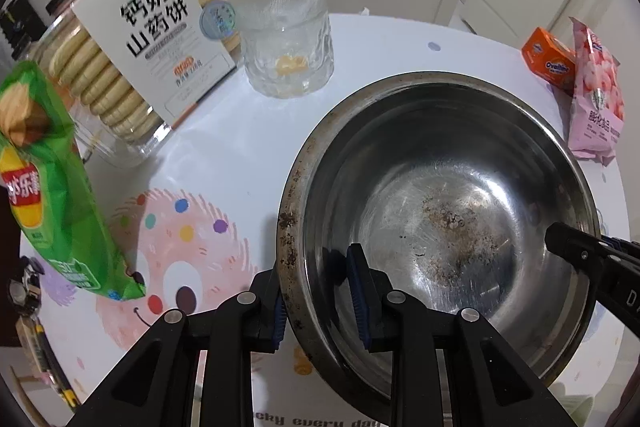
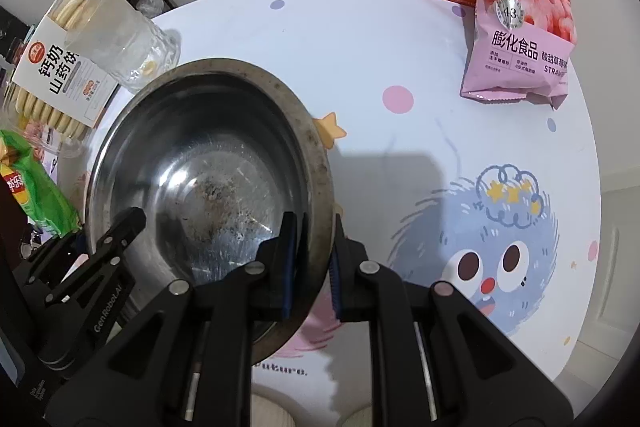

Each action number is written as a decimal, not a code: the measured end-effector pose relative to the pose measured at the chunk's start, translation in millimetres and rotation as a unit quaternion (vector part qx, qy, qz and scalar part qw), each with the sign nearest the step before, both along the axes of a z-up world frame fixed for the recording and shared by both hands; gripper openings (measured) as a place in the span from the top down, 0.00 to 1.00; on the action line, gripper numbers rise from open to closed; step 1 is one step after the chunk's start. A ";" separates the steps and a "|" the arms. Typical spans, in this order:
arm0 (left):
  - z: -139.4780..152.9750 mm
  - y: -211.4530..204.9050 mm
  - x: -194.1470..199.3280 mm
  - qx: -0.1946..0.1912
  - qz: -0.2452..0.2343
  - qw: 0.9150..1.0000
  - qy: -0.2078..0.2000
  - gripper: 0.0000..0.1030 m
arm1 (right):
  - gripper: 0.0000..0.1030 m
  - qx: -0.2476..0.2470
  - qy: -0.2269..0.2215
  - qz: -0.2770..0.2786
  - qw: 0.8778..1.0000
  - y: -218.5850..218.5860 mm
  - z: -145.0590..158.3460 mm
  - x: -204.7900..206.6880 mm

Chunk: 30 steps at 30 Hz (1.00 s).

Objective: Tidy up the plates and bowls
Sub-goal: 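Lower the steel bowls onto the table and open both tools, then move both open tools toward the pale green ceramic bowls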

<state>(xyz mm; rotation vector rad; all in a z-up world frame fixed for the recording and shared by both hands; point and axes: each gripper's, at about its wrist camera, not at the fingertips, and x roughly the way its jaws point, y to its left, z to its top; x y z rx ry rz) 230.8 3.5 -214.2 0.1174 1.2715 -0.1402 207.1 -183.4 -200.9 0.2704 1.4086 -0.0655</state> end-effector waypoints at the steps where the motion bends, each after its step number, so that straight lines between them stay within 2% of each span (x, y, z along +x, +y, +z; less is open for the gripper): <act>1: -3.4 0.5 0.5 -0.001 0.005 1.000 0.007 0.73 | 0.84 -0.002 -0.001 0.001 1.000 1.1 -1.3 0.0; 3: -10.6 1.1 0.4 -0.003 0.013 1.000 0.020 0.71 | 0.84 -0.004 -0.002 -0.001 1.000 2.6 -4.8 -0.5; 7: -12.2 -3.3 -2.6 0.006 0.011 1.000 0.011 0.69 | 0.85 -0.007 -0.016 -0.013 1.000 3.4 -5.8 -1.6; 9: -13.3 -5.2 -3.2 0.017 0.012 1.000 0.011 0.65 | 0.83 -0.008 -0.017 -0.018 1.000 -0.2 -5.3 -1.7; 10: -13.7 -4.9 -3.2 0.019 0.013 1.000 0.012 0.58 | 0.81 -0.008 -0.013 -0.020 1.000 -1.1 -5.7 -2.7; 11: -14.4 -5.1 -2.9 0.020 0.014 1.000 0.014 0.47 | 0.79 -0.008 -0.009 -0.022 1.000 -3.3 -7.0 -2.5; 12: -14.9 -5.3 -2.6 0.024 0.016 0.999 0.015 0.42 | 0.77 -0.004 -0.007 -0.025 1.000 -6.5 -7.2 -4.2; 13: -14.5 -5.0 -2.9 0.025 0.017 0.999 0.013 0.38 | 0.74 -0.001 -0.006 -0.028 1.000 -9.4 -7.2 -5.4; 16: -10.6 -3.1 -4.6 0.019 0.023 1.000 0.008 0.36 | 0.53 -0.008 -0.003 -0.037 0.999 -14.8 -5.9 -8.0; 18: -6.8 -1.4 -8.7 0.015 0.025 1.000 0.005 0.34 | 0.50 -0.010 -0.010 -0.044 0.999 -17.5 -2.2 -11.3; 20: -3.2 0.3 -13.1 0.013 0.026 1.000 0.002 0.27 | 0.42 -0.004 -0.011 -0.047 0.999 -19.9 0.4 -14.4; 26: 12.5 5.8 -28.8 -0.008 0.030 1.000 -0.001 0.22 | 0.32 0.013 -0.015 -0.050 0.999 -22.8 12.5 -29.6; 30: 24.8 8.1 -37.2 -0.038 0.027 0.999 0.010 0.21 | 0.29 0.029 -0.014 -0.050 0.998 -19.5 19.7 -37.8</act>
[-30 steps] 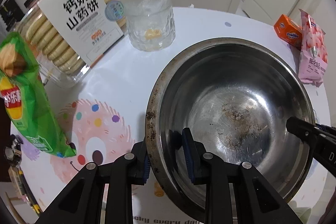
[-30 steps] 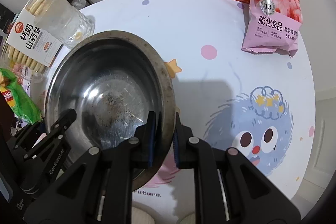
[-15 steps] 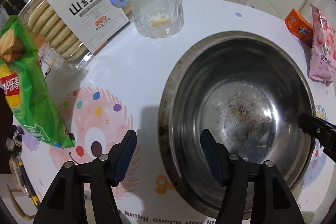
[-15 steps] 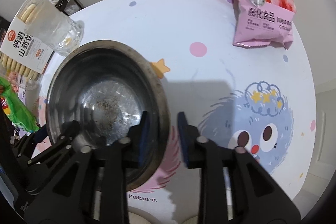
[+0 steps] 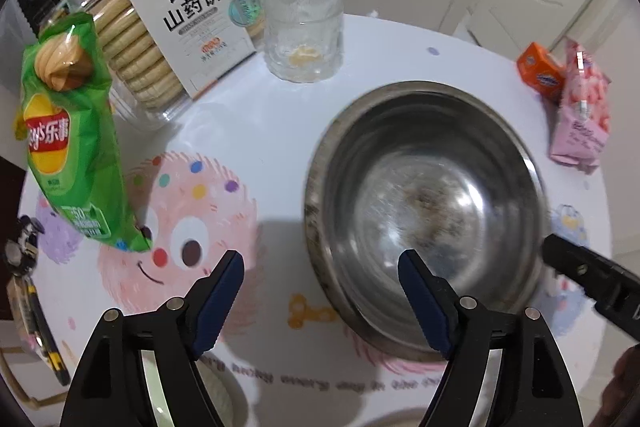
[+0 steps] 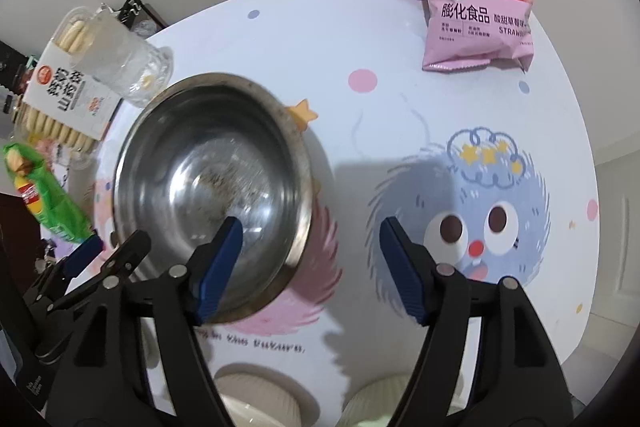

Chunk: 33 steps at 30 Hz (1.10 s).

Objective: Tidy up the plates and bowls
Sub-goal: 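Move both open tools toward the pale green ceramic bowls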

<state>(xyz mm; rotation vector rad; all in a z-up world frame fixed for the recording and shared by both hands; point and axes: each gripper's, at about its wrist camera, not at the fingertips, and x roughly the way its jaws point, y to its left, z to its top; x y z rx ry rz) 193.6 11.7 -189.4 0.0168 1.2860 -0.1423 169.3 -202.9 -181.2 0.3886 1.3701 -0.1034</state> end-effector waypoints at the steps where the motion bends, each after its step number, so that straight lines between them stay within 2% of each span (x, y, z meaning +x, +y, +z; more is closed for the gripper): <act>1: 3.1 -0.7 -2.3 -0.010 -0.005 1.000 0.004 0.21 | 0.28 0.003 -0.002 0.001 1.000 1.6 2.2 -2.3; 6: 26.1 -9.8 -18.2 -0.009 -0.036 0.999 -0.013 0.21 | 0.22 0.014 -0.018 0.004 1.000 7.5 19.6 -14.5; 10: 39.8 -7.7 -30.4 -0.046 -0.034 0.998 -0.015 0.20 | 0.20 0.020 -0.031 0.002 0.999 12.2 34.7 -24.6; 15: 53.5 -1.8 -43.4 -0.027 -0.041 0.999 -0.018 0.20 | 0.20 0.022 -0.040 -0.015 0.999 11.9 53.3 -41.4; 22: 66.0 -4.5 -66.4 -0.047 -0.086 0.995 -0.011 0.20 | 0.20 0.038 -0.035 -0.049 0.997 13.3 69.0 -66.6; 26: 66.8 -17.1 -84.2 -0.058 -0.119 0.991 -0.008 0.19 | 0.19 0.015 -0.033 -0.076 0.996 11.8 77.2 -96.1; 33: 53.9 -56.4 -127.1 -0.061 -0.202 0.977 0.010 0.19 | 0.19 -0.027 0.008 -0.129 0.991 -19.4 68.7 -158.5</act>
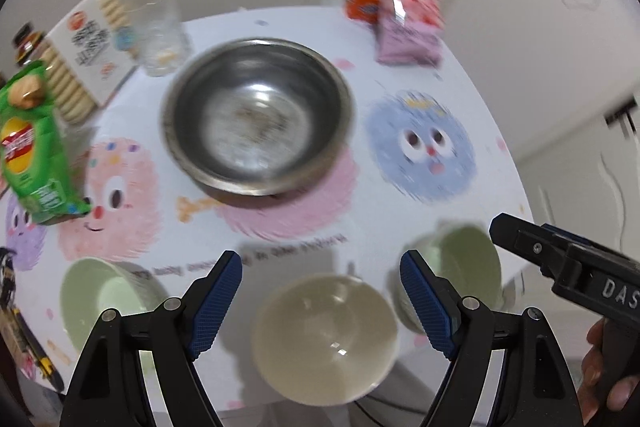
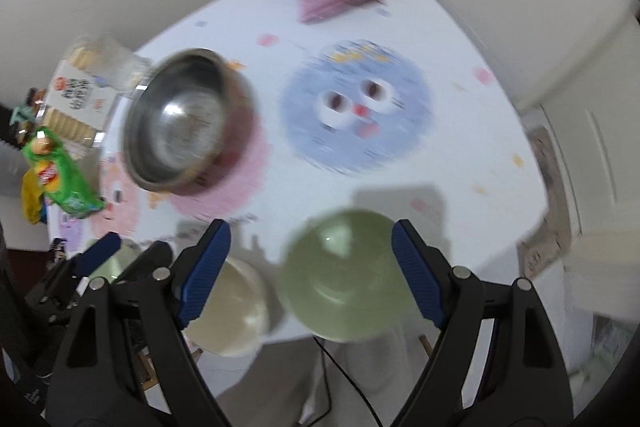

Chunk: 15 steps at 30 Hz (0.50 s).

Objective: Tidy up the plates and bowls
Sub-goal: 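Move both open tools toward the pale green ceramic bowls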

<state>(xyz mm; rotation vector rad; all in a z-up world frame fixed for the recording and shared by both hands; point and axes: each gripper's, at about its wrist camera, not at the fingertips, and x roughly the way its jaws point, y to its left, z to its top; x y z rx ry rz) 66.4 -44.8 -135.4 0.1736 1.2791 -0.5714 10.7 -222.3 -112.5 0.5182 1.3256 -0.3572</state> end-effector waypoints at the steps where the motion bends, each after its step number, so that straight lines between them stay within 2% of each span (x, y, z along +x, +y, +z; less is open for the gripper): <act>1: -0.5 -7.3 -6.7 -0.002 -0.013 1.000 0.000 0.19 | 0.19 0.000 0.007 -0.008 1.000 -5.6 -2.6 -7.6; 5: -5.0 -38.4 -28.5 -0.003 -0.065 0.998 -0.008 0.19 | 0.19 0.007 0.023 -0.039 0.999 -31.8 -17.3 -37.0; 9: -10.7 -65.7 -44.9 0.014 -0.091 0.996 -0.006 0.19 | 0.19 0.031 0.039 -0.062 0.997 -52.1 -31.8 -58.2; 12: -21.3 -79.9 -54.3 0.042 -0.110 0.993 -0.006 0.19 | 0.19 0.039 0.052 -0.059 0.996 -60.0 -43.8 -65.9; 15: -32.9 -88.7 -57.2 0.063 -0.113 0.992 0.004 0.19 | 0.19 0.072 0.060 -0.069 0.993 -66.4 -60.2 -72.3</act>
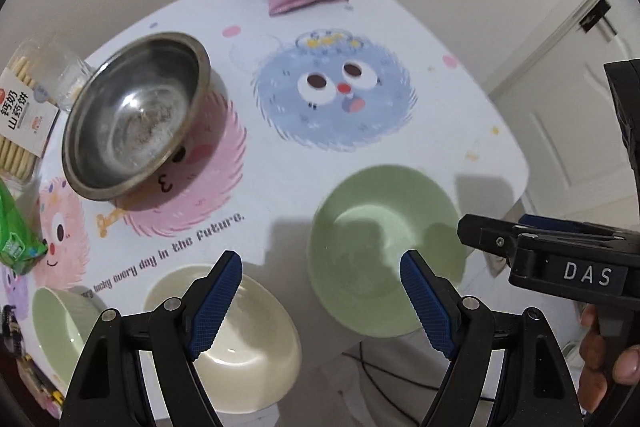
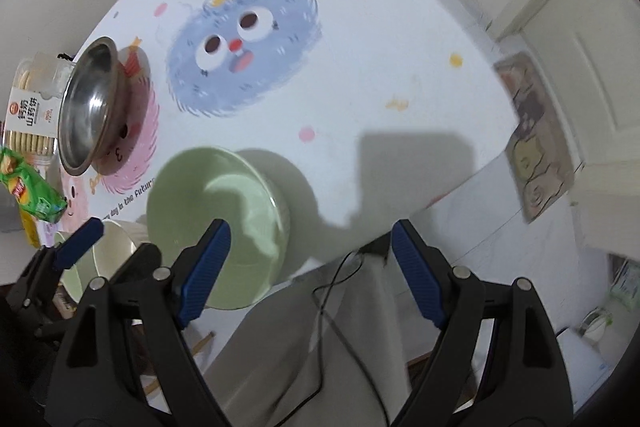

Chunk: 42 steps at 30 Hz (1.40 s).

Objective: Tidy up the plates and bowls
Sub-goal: 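Move both open tools toward the pale green ceramic bowls, then grasp a green bowl rim with the left tool while the right tool grasps another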

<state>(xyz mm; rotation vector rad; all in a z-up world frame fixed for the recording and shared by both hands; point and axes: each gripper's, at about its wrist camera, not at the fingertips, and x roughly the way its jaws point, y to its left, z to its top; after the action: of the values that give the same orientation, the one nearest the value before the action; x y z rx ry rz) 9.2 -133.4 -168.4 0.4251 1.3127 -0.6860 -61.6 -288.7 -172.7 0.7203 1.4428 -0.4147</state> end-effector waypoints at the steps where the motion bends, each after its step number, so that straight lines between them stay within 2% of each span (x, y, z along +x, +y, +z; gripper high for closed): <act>1: -2.9 -1.8 0.0 0.003 -0.001 1.000 0.004 0.19 | 0.19 0.006 0.004 -0.001 1.000 -0.4 -4.4 -1.0; 6: -17.3 -12.1 0.1 0.014 -0.006 1.000 0.020 0.19 | 0.20 0.022 0.014 0.005 1.000 -1.4 -21.0 1.1; 9: -25.5 -14.5 2.0 0.018 -0.007 0.999 0.032 0.19 | 0.21 0.012 0.024 0.011 1.000 -1.1 -27.2 3.7; 11: -30.9 -15.9 3.2 0.017 -0.007 0.999 0.042 0.19 | 0.29 0.016 0.026 0.013 0.999 -0.8 -30.5 5.6; 15: -38.6 -20.6 2.4 0.019 -0.017 0.999 0.047 0.22 | 0.38 0.031 0.034 0.009 0.999 -0.7 -37.7 8.0; 16: -39.8 -21.8 1.7 0.021 -0.021 0.999 0.046 0.28 | 0.43 0.033 0.040 0.012 0.999 0.0 -38.9 8.6; 17: -41.6 -23.6 0.5 0.026 -0.026 0.998 0.045 0.34 | 0.54 0.035 0.044 0.015 0.998 0.9 -40.6 9.3; 18: -44.4 -26.0 -0.6 0.032 -0.029 0.998 0.047 0.38 | 0.59 0.040 0.047 0.018 0.998 1.8 -42.9 10.2; 20: -48.5 -29.0 -2.2 0.039 -0.031 0.998 0.050 0.53 | 0.75 0.052 0.043 0.022 0.997 3.8 -45.3 13.5; 21: -51.7 -32.2 -3.8 0.045 -0.034 0.997 0.048 0.54 | 0.79 0.053 0.044 0.027 0.997 5.7 -45.1 16.0; 22: -52.6 -33.6 -5.0 0.052 -0.038 0.997 0.042 0.56 | 0.88 0.054 0.044 0.032 0.997 7.6 -44.2 18.5; 23: -53.4 -34.9 -6.1 0.058 -0.042 0.997 0.036 0.58 | 0.92 0.054 0.042 0.038 0.997 10.0 -43.3 20.9; 24: -54.2 -35.3 -6.1 0.061 -0.044 0.997 0.032 0.59 | 0.92 0.049 0.045 0.045 0.997 12.5 -42.3 23.7; 26: -56.6 -35.6 -3.6 0.065 -0.034 0.997 0.027 0.71 | 0.92 0.038 0.051 0.058 0.996 15.4 -41.2 26.6; 31: -57.9 -31.0 3.2 0.070 -0.018 0.997 0.018 0.90 | 0.94 0.041 0.045 0.057 0.996 14.7 -39.9 24.6; 42: -42.8 -26.9 16.6 0.039 -0.010 0.999 0.009 0.92 | 0.93 0.025 0.017 0.070 0.997 10.8 -28.6 30.6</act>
<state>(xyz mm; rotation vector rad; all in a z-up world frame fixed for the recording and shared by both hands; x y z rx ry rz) 25.8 -160.3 -211.1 0.4966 1.3560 -0.6587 -31.0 -277.9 -201.3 0.6512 1.5300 -0.2843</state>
